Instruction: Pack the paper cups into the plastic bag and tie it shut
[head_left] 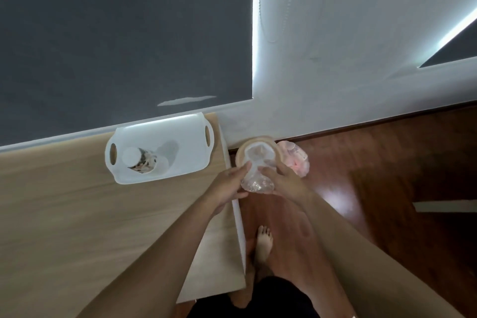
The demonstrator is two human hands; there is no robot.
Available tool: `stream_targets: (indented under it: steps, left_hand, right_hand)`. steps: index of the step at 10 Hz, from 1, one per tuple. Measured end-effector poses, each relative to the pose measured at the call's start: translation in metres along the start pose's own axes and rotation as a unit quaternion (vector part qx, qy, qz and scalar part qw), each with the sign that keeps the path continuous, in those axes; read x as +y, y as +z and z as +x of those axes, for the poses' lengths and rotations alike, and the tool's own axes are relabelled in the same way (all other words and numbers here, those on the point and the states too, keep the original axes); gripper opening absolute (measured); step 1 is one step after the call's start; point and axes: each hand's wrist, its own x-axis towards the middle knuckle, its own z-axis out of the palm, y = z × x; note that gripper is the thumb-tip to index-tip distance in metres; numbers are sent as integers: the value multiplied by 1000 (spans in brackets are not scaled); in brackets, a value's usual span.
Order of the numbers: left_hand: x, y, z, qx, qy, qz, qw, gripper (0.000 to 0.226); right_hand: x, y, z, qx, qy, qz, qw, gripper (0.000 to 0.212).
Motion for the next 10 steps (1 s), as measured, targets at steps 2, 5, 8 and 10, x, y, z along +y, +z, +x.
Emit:
stream_targets:
  steps: [2, 5, 8, 10]
  left_hand:
    - [-14, 21, 73, 45, -18, -31, 998, 50]
    - [-27, 32, 148, 78, -68, -95, 990, 35]
    - [-30, 22, 161, 102, -82, -86, 988, 25]
    - [-29, 9, 135, 99, -38, -64, 992, 18]
  right_hand:
    - [-7, -29, 61, 23, 4, -85, 996, 44]
    - [10, -46, 125, 14, 38, -83, 996, 25]
    - [20, -53, 137, 33, 60, -104, 992, 80]
    - [11, -40, 113, 49, 51, -84, 994, 35]
